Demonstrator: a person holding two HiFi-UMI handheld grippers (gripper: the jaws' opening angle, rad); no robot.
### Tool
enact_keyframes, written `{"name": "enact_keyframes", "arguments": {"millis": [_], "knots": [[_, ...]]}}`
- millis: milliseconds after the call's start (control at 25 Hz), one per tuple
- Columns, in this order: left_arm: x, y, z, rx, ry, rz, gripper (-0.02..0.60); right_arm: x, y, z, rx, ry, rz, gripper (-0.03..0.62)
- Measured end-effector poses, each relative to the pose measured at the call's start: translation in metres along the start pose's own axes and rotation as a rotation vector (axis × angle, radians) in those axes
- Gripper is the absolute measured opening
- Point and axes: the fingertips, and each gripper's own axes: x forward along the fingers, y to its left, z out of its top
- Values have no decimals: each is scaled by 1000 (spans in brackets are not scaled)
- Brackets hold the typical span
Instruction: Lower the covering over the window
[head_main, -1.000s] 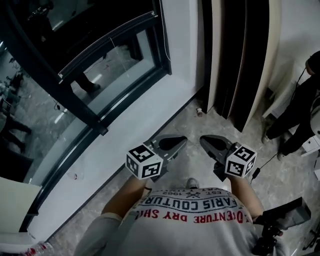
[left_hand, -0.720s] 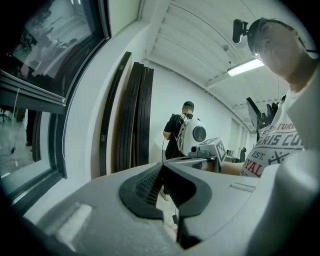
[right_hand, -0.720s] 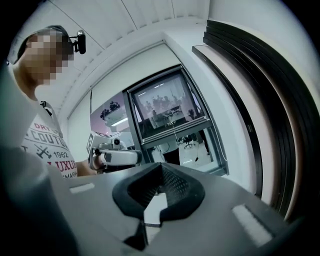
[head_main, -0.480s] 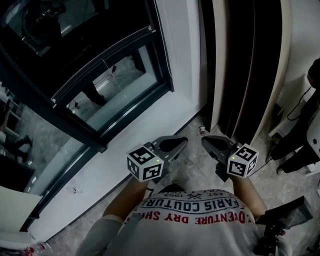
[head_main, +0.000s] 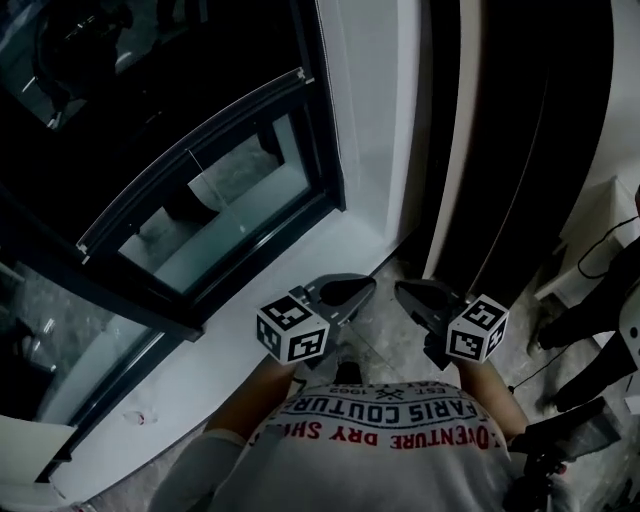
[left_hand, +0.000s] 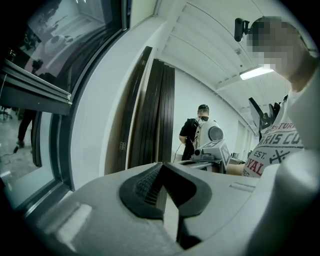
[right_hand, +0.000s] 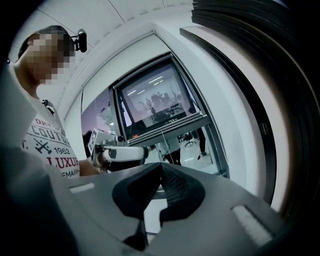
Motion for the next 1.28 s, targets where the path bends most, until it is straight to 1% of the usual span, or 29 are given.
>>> {"name": "enact_keyframes", "arguments": {"millis": [200, 360, 480, 600, 760, 880, 1000, 1160, 1280], "knots": [[2, 87, 34, 10, -4, 23, 2, 71, -52, 43, -9, -13, -5, 5], [-8, 151, 58, 27, -25, 47, 2, 126, -77, 69, -46, -21, 11, 5], [-13, 187, 69, 28, -46, 63, 2, 153, -91, 82, -58, -27, 2, 5], [-17, 209, 76, 11, -65, 79, 2, 172, -92, 86, -74, -9, 32, 5], [-11, 223, 86, 16, -82, 72, 2, 187, -96, 94, -98, 11, 64, 5], [-4, 237, 87, 4, -89, 75, 2, 202, -116, 102, -96, 16, 76, 5], [-2, 258, 84, -22, -79, 107, 2, 226, -139, 113, -95, 5, 85, 9], [-4, 283, 87, -30, -66, 157, 2, 262, -164, 139, -103, -38, 68, 45], [-6, 300, 96, -24, -66, 188, 2, 290, -191, 158, -141, -39, 17, 77]]}}
